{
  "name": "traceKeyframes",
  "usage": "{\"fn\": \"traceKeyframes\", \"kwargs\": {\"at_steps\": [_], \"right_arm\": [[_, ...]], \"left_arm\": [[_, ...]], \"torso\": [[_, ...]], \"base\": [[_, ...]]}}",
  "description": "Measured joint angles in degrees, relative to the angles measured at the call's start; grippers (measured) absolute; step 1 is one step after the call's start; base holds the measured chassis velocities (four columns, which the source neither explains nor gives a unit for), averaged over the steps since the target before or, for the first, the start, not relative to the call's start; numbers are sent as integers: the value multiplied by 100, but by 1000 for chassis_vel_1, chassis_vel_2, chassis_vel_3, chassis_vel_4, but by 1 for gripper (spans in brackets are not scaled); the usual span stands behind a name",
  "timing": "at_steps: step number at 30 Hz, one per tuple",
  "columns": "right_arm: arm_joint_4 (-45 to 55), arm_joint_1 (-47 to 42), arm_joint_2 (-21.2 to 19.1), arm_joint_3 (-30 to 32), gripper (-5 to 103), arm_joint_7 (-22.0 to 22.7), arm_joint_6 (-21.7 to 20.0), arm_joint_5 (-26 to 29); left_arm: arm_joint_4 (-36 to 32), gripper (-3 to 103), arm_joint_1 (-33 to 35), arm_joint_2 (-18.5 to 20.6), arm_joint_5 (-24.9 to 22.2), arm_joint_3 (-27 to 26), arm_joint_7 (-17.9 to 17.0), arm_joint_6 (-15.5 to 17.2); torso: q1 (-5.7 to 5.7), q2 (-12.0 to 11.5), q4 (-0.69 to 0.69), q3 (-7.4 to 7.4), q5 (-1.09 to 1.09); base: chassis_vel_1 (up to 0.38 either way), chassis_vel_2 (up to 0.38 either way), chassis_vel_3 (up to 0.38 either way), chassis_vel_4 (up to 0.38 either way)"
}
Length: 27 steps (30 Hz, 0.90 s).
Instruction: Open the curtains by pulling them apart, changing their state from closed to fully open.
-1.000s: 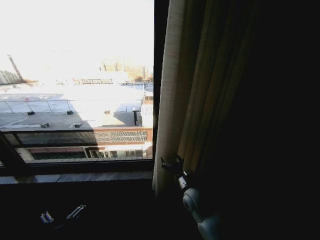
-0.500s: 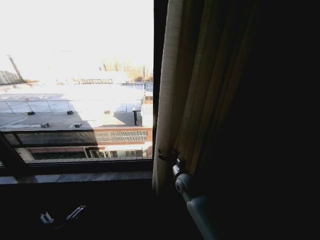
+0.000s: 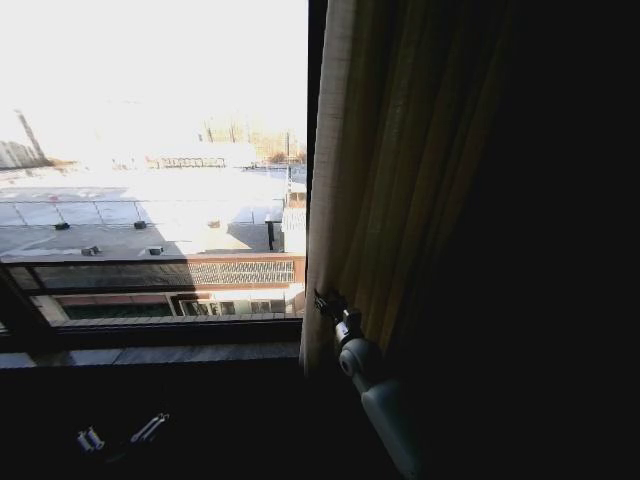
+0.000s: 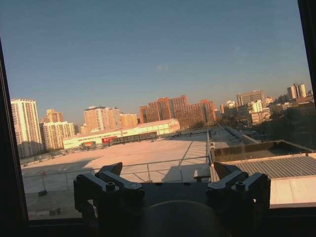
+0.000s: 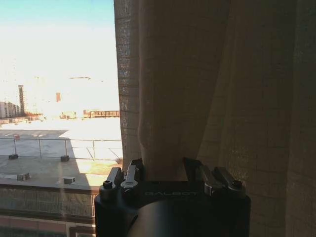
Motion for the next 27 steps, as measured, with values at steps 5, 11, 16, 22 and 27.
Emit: {"fn": "traceKeyframes", "kwargs": {"at_steps": [5,11,16,22,27], "right_arm": [[50,-58,4,2,31,18,55,-73],[113,-106,-5,35,9,62,138,-122],[131,-108,-11,103,0,100,153,-140],[132,-102,-53,146,0,119,161,-144],[163,-94,-133,161,0,107,137,-142]], "left_arm": [[25,100,7,22,-19,-12,-4,-40],[14,100,4,51,-22,-2,-7,-45],[13,100,-12,83,-22,12,-8,-45],[57,100,-45,101,-23,21,-9,-48],[73,100,-65,102,-23,31,-9,-49]], "torso": [[0,0,0,0,0],[0,0,0,0,0],[0,0,0,0,0],[0,0,0,0,0],[-1,0,0,0,0]], "base": [[0,0,0,0],[0,0,0,0],[0,0,0,0],[0,0,0,0],[0,0,0,0]]}}
